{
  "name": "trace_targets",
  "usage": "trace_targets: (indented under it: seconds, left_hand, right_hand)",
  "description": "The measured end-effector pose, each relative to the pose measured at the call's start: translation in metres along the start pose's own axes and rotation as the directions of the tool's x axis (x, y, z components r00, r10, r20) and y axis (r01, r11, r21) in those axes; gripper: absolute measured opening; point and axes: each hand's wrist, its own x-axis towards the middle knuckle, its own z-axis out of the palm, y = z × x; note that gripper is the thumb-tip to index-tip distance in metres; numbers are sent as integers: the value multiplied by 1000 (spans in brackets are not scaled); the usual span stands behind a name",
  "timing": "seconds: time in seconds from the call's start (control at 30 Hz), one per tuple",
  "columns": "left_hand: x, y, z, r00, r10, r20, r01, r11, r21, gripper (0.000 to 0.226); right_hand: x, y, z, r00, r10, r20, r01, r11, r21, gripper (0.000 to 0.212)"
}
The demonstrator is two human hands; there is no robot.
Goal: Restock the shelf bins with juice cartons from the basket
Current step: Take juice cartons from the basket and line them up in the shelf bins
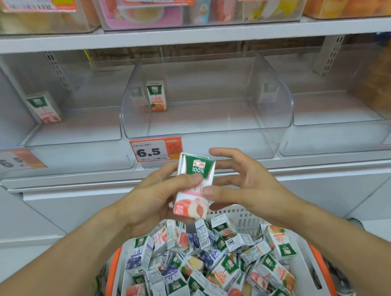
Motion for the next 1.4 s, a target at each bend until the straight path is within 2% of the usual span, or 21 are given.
trace_targets:
  seconds: [0.07,0.2,0.37,0.5,0.6,0.67,0.8,0.87,0.93,1.0,1.07,1.23,1.4]
  left_hand:
    - [-7,0,-9,999,16,48,-15,999,-28,52]
    - [-21,7,-34,993,96,68,-94,995,-19,51]
    - [-47,18,-75,962,266,-63,-259,961,95,72]
    - [-70,29,-117,871,436,-225,-414,899,139,70]
    - [-88,40,-149,781,568,-258,-520,821,234,60]
    - [-96,49,-174,750,605,-266,-536,792,292,53]
    - [-103,61,-232,719,611,-332,-441,769,463,58]
    - [-101,56,-254,632,617,-470,-289,750,595,53]
    - [-97,40,-278,531,684,-501,-61,620,782,49]
    - [-89,24,-299,478,789,-385,57,410,910,42]
    - [-83,16,-316,419,852,-312,51,321,946,32]
    - [-73,5,-329,297,915,-273,-1,286,958,34]
    - [-72,3,-331,281,919,-277,-60,304,951,35]
  right_hand:
    - [4,-3,6,998,-25,62,26,1000,-17,76]
    - [18,-12,26,990,-84,116,98,988,-123,62]
    - [53,-38,71,983,-163,90,174,975,-140,56]
    - [95,-69,114,958,-257,125,281,928,-246,52]
    - [129,-86,152,930,-342,135,367,895,-255,55]
    - [153,-92,178,923,-355,147,379,905,-196,63]
    - [207,-89,224,913,-389,124,406,899,-162,62]
    - [235,-83,236,907,-416,66,419,879,-227,61]
    - [276,-71,248,905,-423,37,408,843,-350,62]
    - [320,-59,258,913,-406,37,372,792,-484,63]
    - [361,-47,268,924,-382,22,328,762,-559,63]
    - [429,-26,301,948,-315,36,263,717,-645,67]
    - [437,-13,312,939,-336,75,286,642,-712,73]
